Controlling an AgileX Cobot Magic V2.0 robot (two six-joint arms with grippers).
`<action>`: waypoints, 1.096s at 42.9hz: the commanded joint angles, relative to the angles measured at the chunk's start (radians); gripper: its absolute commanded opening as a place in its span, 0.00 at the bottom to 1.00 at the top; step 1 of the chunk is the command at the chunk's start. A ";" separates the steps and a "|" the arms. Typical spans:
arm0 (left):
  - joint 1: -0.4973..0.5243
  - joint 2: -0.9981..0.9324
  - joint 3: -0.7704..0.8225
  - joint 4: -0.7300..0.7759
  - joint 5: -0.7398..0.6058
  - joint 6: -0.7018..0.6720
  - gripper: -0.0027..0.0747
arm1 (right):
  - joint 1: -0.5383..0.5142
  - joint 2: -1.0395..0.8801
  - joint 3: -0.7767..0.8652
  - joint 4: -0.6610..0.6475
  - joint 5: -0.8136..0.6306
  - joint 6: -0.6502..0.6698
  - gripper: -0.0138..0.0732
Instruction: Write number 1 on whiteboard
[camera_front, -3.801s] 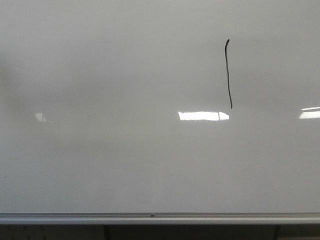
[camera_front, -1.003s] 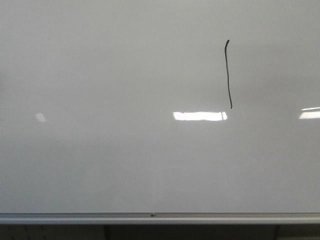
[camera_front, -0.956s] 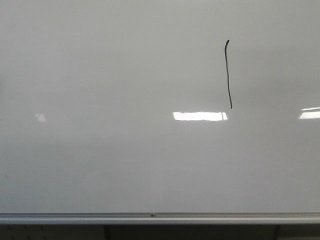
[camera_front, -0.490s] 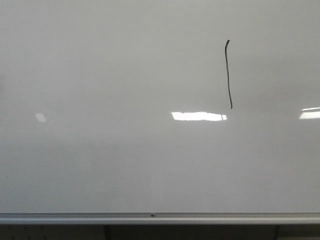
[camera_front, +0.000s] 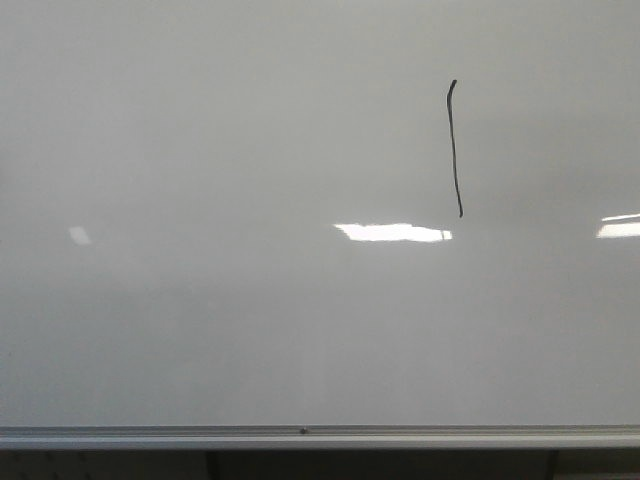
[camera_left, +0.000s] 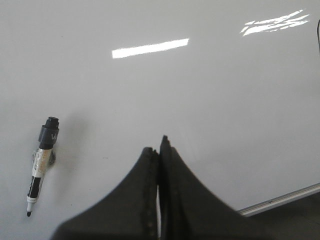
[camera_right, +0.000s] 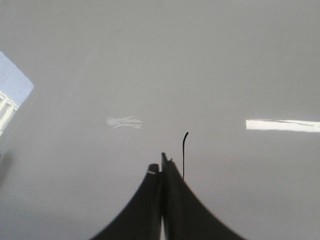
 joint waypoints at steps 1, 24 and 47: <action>-0.006 0.004 -0.028 -0.048 -0.040 -0.001 0.01 | -0.006 0.005 -0.024 0.019 -0.037 -0.008 0.02; -0.006 0.004 -0.028 -0.048 -0.076 -0.001 0.01 | -0.006 0.005 -0.024 0.019 -0.037 -0.008 0.02; -0.303 -0.369 0.271 0.943 -0.556 -1.043 0.01 | -0.006 0.005 -0.024 0.019 -0.037 -0.008 0.02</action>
